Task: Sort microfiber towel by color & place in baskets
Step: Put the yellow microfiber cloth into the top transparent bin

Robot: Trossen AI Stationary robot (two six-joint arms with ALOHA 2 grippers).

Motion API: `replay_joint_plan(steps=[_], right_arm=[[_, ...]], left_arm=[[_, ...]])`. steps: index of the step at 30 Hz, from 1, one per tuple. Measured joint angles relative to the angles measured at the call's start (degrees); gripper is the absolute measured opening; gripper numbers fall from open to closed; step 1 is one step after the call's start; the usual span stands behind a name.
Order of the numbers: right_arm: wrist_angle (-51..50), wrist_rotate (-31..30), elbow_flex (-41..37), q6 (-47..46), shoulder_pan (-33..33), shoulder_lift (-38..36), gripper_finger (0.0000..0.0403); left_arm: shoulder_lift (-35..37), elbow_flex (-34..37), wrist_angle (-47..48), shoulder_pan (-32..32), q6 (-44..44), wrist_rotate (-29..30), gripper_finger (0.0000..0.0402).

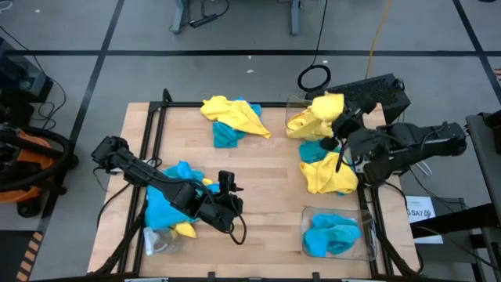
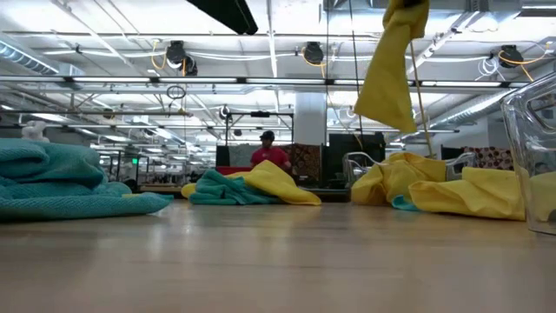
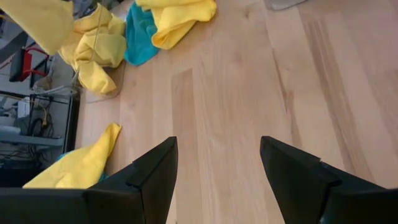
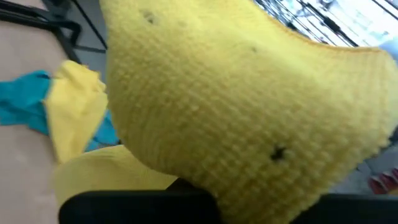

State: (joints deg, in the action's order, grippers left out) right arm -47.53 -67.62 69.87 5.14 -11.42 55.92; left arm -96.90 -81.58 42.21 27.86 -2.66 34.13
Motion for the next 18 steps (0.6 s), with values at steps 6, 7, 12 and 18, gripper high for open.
replay_joint_plan(steps=[6,7,12,18], right_arm=[[-0.14,0.03,0.0,3.12,6.14,-0.88,0.0],[-0.23,0.07,0.0,3.63,7.13,-0.88,0.0],[-0.78,1.95,0.0,4.93,12.06,-0.88,0.0],[-2.57,3.65,0.0,5.16,17.82,-0.84,0.0]], left_arm=[[0.0,1.35,-1.09,0.0,0.14,-0.02,0.0235],[0.0,1.43,-1.02,0.0,0.13,-0.02,0.0235],[0.0,1.47,-1.24,0.0,0.09,-0.04,0.0235],[0.0,1.47,-1.22,-0.01,0.06,-0.04,0.0235]])
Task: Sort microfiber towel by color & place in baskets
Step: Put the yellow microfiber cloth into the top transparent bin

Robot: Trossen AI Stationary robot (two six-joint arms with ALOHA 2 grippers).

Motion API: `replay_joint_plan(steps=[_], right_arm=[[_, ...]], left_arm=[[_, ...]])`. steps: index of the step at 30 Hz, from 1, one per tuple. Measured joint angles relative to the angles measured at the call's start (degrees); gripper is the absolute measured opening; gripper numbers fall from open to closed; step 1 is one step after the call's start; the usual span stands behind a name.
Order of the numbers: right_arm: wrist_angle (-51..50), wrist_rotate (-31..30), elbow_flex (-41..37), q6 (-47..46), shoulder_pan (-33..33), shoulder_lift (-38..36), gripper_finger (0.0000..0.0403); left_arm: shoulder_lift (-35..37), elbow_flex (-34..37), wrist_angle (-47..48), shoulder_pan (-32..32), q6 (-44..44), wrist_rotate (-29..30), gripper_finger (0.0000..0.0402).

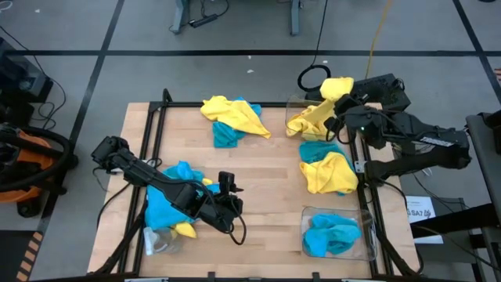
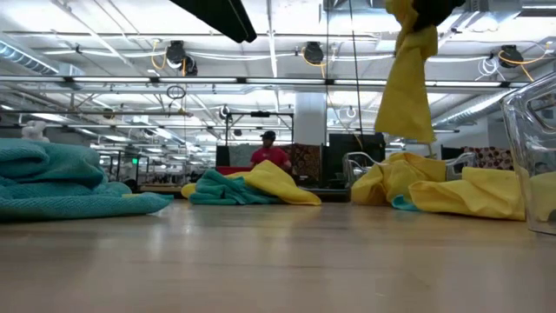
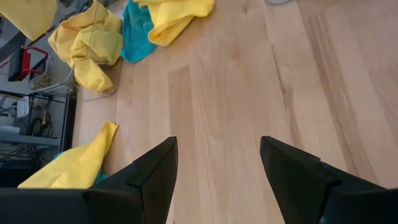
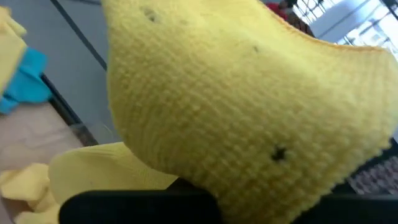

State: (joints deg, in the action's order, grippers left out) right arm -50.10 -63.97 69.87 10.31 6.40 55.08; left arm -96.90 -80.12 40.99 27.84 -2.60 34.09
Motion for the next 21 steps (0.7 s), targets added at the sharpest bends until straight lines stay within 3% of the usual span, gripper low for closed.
replay_joint_plan(steps=[12,21], right_arm=[[-4.42,11.38,0.0,-5.96,10.67,2.6,0.0],[-8.92,15.04,0.0,-10.01,15.06,7.54,0.0]], left_arm=[[0.0,0.0,-0.24,0.01,-0.02,0.0,0.0235],[0.0,0.0,-0.62,0.04,-0.06,-0.02,0.0235]])
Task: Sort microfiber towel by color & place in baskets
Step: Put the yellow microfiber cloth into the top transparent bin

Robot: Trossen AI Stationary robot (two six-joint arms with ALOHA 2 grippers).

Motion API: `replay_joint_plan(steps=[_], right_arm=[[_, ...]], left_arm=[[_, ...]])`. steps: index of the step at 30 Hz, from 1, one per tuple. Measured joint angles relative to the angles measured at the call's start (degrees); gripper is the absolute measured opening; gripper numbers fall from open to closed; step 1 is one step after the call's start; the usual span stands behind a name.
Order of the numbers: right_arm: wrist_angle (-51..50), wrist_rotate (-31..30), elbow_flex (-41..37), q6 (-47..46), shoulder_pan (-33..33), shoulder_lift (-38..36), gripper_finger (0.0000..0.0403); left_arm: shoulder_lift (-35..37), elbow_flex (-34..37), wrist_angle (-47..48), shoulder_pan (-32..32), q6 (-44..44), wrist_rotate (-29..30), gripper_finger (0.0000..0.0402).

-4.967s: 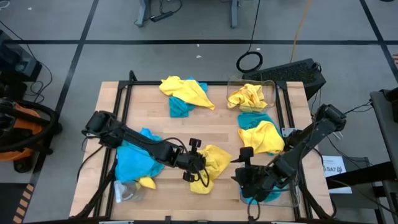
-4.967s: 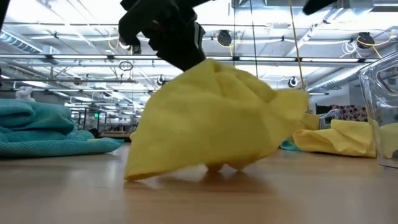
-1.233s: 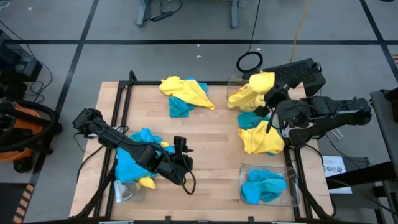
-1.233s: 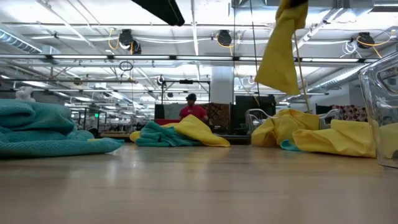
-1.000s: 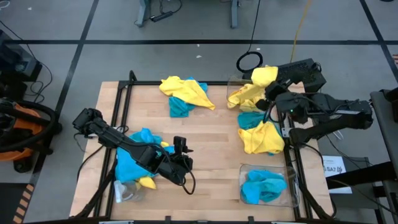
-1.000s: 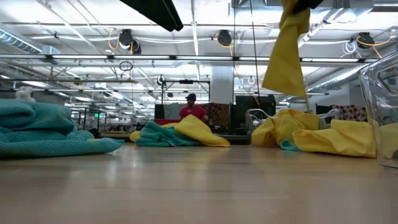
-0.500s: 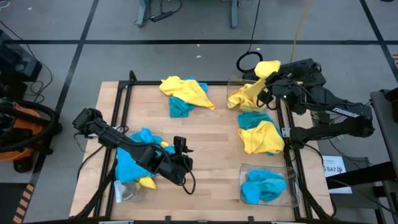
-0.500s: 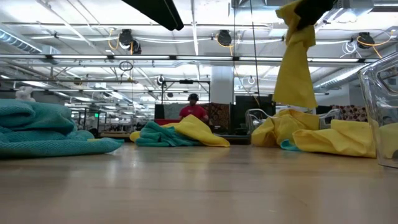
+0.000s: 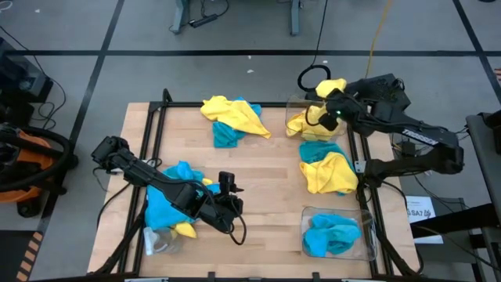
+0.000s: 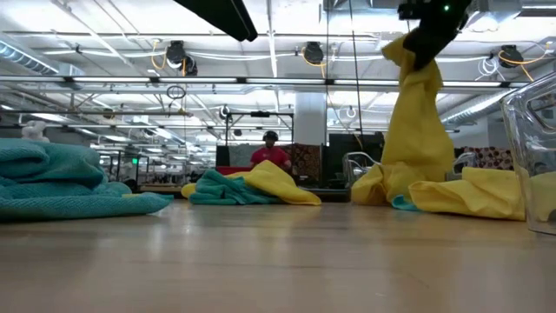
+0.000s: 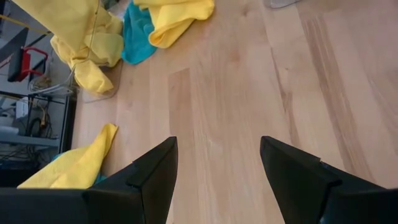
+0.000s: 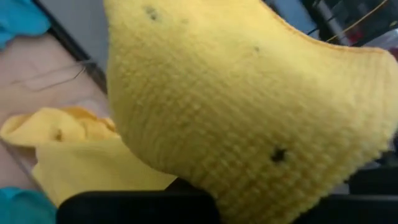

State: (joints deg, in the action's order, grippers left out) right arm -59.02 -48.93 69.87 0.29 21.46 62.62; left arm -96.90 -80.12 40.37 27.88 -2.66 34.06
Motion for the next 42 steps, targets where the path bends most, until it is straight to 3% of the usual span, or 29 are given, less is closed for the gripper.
replay_joint_plan(steps=[12,24,42], right_arm=[[-0.19,3.32,-6.18,-3.96,3.79,4.01,0.0],[8.92,12.38,-18.18,-4.58,8.27,4.03,0.0],[17.06,25.07,-26.37,-6.29,16.29,4.05,0.0]], left_arm=[[0.0,0.0,-0.43,0.02,0.0,-0.94,0.0235],[0.0,0.0,-0.55,0.0,0.02,-0.94,0.0235],[0.0,0.0,-2.45,-0.15,0.55,-0.92,0.0235]])
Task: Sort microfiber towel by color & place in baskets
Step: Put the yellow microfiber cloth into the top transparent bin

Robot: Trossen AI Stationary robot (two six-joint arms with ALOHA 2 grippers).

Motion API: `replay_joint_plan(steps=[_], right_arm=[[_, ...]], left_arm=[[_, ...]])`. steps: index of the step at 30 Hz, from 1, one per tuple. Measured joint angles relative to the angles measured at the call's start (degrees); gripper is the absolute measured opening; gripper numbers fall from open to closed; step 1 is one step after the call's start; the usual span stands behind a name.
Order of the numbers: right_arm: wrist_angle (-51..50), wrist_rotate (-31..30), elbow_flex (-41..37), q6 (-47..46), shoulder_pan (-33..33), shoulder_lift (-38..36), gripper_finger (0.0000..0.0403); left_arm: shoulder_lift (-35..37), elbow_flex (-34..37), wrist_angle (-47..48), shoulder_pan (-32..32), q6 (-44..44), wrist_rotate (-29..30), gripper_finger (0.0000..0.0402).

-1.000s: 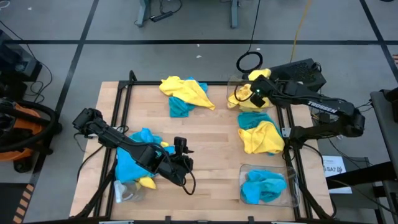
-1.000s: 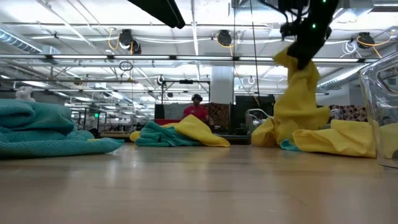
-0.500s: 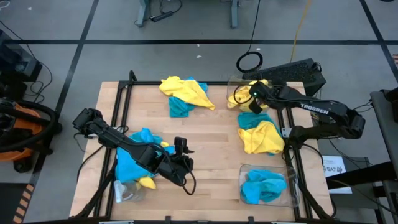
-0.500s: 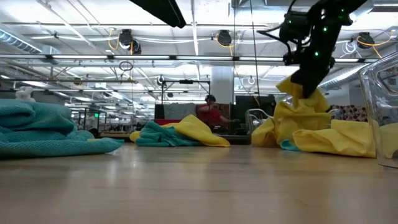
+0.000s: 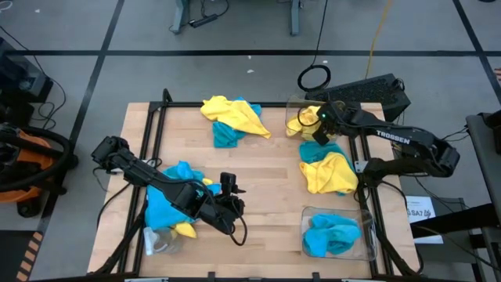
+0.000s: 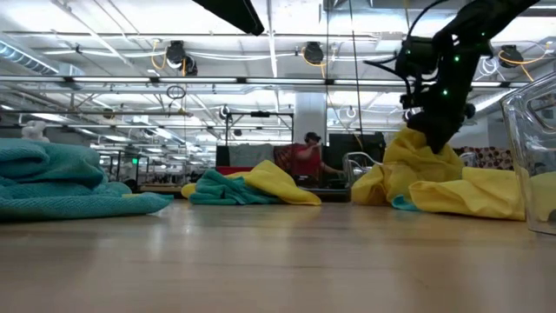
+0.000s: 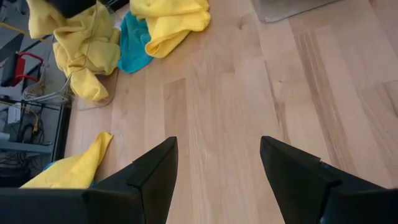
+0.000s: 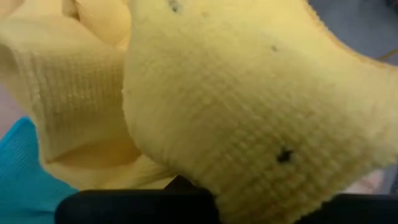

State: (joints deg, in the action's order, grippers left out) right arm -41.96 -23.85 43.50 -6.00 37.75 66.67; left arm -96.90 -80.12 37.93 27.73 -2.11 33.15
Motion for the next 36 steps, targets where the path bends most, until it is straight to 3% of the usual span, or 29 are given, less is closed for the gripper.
replay_joint_plan(steps=[7,13,26,36], right_arm=[[3.33,4.56,-3.53,-0.43,3.06,0.78,0.0],[3.89,4.76,-4.15,0.3,3.93,2.82,0.0012],[3.39,5.98,-2.33,0.15,3.81,-1.69,0.0163],[0.96,7.8,-0.8,0.66,3.77,-10.14,0.021]], left_arm=[[0.0,-0.02,-0.16,0.0,-0.15,0.02,0.0235],[0.0,-0.02,-0.19,0.0,-0.48,0.02,0.0235],[0.0,-0.02,0.07,0.0,-0.37,0.02,0.0235],[0.0,-0.02,0.07,-0.5,1.07,0.03,0.0235]])
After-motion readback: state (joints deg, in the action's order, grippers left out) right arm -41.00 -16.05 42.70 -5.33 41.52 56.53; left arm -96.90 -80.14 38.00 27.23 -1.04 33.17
